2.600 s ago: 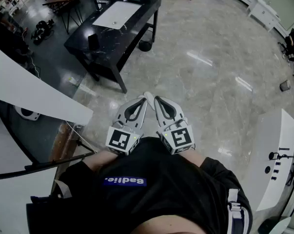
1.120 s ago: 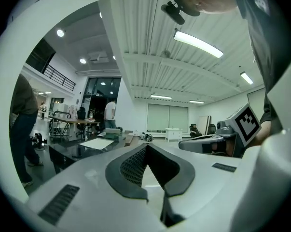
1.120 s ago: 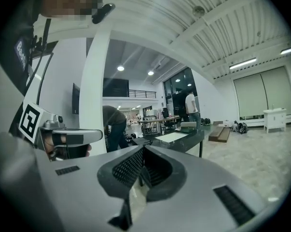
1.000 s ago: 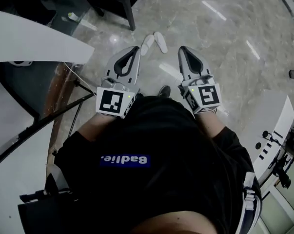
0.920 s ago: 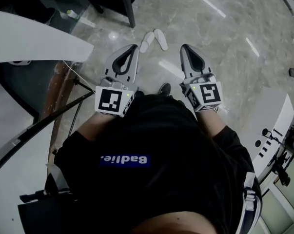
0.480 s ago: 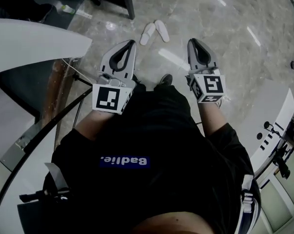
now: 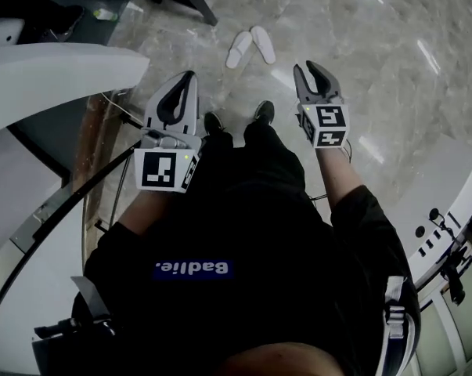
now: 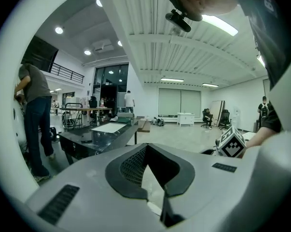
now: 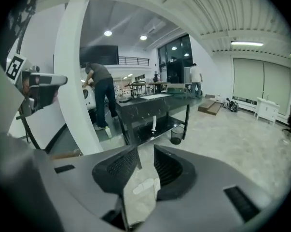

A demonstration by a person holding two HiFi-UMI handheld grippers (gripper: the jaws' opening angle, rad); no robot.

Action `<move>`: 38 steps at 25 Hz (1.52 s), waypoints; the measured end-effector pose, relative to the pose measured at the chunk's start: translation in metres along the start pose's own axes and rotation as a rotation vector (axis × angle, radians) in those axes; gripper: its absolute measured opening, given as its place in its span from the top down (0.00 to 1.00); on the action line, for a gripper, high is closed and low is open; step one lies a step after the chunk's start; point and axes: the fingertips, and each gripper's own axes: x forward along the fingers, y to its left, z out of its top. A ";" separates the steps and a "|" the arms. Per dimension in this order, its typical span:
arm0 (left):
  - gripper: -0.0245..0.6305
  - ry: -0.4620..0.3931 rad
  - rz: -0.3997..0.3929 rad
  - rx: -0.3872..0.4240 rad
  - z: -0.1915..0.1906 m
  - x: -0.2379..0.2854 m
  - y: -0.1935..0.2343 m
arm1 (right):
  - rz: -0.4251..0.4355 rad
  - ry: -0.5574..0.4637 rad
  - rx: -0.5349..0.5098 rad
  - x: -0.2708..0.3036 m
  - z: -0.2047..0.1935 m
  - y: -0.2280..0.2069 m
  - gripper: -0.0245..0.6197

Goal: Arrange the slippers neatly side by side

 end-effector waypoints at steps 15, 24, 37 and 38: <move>0.98 0.095 0.128 -0.082 -0.107 0.042 0.026 | 0.020 0.308 -0.036 0.154 -0.166 -0.061 0.76; 0.98 0.117 0.089 -0.136 -0.237 0.075 0.066 | -0.025 0.381 -0.058 0.275 -0.275 -0.043 0.76; 0.98 0.043 0.000 -0.193 -0.420 0.137 0.068 | 0.085 0.509 -0.191 0.456 -0.432 -0.077 0.67; 0.98 0.031 -0.005 -0.188 -0.431 0.140 0.069 | 0.104 0.526 -0.190 0.470 -0.444 -0.077 0.64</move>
